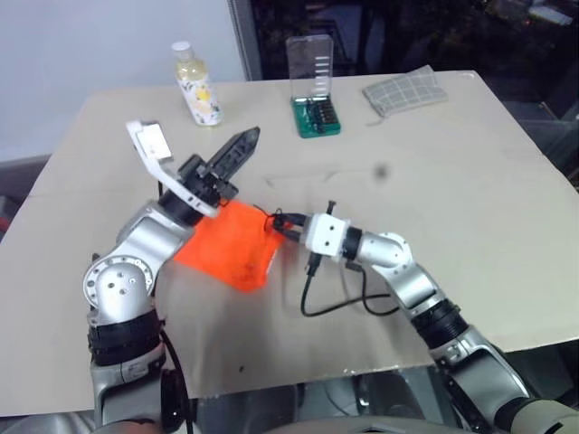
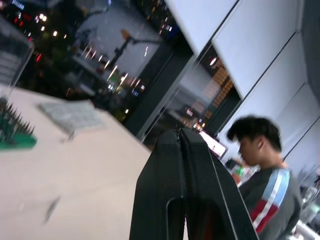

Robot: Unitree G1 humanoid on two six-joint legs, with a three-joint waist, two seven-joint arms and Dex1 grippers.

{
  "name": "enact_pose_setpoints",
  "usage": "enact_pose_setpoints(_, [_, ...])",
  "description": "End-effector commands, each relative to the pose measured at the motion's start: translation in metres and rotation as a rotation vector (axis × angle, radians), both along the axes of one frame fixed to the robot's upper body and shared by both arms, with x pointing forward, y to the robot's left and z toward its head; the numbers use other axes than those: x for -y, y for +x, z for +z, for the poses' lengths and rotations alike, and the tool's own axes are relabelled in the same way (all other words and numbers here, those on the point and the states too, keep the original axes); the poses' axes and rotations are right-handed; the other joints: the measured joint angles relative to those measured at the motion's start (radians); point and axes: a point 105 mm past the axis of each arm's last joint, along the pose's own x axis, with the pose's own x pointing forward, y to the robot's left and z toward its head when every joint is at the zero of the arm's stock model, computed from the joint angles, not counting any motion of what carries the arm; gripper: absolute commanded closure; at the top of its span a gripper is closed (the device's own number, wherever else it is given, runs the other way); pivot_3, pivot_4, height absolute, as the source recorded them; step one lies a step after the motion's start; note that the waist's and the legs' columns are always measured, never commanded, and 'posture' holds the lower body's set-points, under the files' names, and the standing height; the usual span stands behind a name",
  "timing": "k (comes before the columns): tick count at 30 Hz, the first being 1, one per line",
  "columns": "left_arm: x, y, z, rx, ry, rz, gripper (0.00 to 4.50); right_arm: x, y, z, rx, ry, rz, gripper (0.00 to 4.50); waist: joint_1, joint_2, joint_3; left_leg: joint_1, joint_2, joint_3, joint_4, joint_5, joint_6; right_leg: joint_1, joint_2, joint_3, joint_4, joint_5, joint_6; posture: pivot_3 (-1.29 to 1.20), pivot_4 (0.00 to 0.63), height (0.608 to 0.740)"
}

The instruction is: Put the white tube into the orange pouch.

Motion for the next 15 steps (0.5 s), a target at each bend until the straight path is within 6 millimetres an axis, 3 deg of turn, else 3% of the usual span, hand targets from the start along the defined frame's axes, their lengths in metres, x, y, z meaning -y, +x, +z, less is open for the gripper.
enact_pose_setpoints(1, [-0.005,-0.003,0.001,0.001,0.003,0.004,4.43,-0.002,0.001,0.023,0.046,0.077,-0.011,4.46,-0.001,0.000,0.000,0.000,0.000,0.000,0.000,0.000,0.000,0.000,0.000,0.000,0.000,0.000,0.000,0.00,0.150,0.740])
enact_pose_setpoints(6, [-0.009,-0.005,-0.027,-0.098,0.041,0.006,4.43,0.004,0.013,0.036,0.076,0.144,-0.090,4.46,-0.002,0.000,0.000,0.001,-0.002,0.000,0.000,0.000,0.000,-0.001,0.001,0.001,0.002,0.000,0.000,0.00,0.150,0.740])
enact_pose_setpoints(15, [0.001,-0.019,-0.046,-0.215,-0.071,-0.053,4.43,0.011,0.025,0.058,0.117,0.254,-0.177,4.46,0.002,-0.001,0.000,0.000,-0.002,0.000,0.002,0.000,0.000,0.000,-0.001,0.000,0.002,0.000,0.000,0.00,0.150,0.740])
